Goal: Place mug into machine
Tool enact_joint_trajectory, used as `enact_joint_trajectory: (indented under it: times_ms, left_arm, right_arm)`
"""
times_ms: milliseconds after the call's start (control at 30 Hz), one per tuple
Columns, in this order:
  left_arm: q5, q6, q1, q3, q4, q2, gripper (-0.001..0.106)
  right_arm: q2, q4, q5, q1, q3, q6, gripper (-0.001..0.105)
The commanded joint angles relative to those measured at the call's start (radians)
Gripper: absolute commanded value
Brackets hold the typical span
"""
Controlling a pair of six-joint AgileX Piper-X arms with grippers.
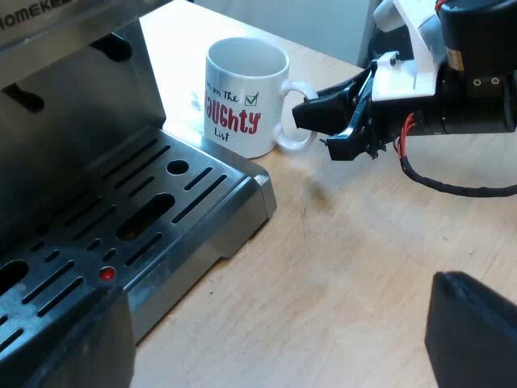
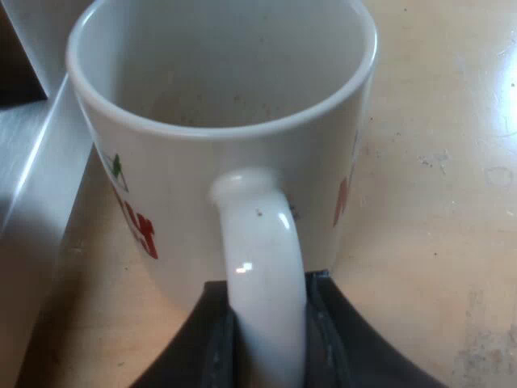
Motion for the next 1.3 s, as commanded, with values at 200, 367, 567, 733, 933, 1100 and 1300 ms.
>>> enact_joint_trajectory:
  times_ms: [200, 367, 567, 733, 933, 1100, 1300]
  left_arm:
    - [-0.002, -0.034, -0.005, -0.010, -0.014, -0.001, 0.081]
    - [-0.010, -0.052, -0.005, -0.010, -0.014, -0.071, 0.081]
    - [-0.010, -0.052, -0.005, -0.010, 0.025, -0.207, 0.081]
    - [-0.039, -0.052, -0.005, -0.010, 0.159, -0.322, 0.081]
    - [-0.118, -0.052, -0.005, -0.010, 0.254, -0.442, 0.081]
    - [-0.166, -0.052, -0.005, -0.010, 0.307, -0.514, 0.081]
    - [-0.179, -0.059, -0.005, -0.010, 0.397, -0.564, 0.081]
  right_arm:
    - [-0.097, 0.059, 0.016, 0.063, 0.000, -0.028, 0.000]
    - [-0.211, 0.214, 0.086, 0.128, 0.000, -0.045, 0.000]
    - [-0.356, 0.343, 0.169, 0.152, 0.000, -0.050, 0.000]
    - [-0.508, 0.462, 0.169, 0.152, 0.000, -0.050, 0.000]
    - [-0.733, 0.627, 0.169, 0.178, 0.000, -0.121, 0.000]
    - [-0.877, 0.699, 0.169, 0.257, -0.002, -0.149, 0.000]
    - [-0.971, 0.758, 0.172, 0.400, -0.002, -0.149, 0.000]
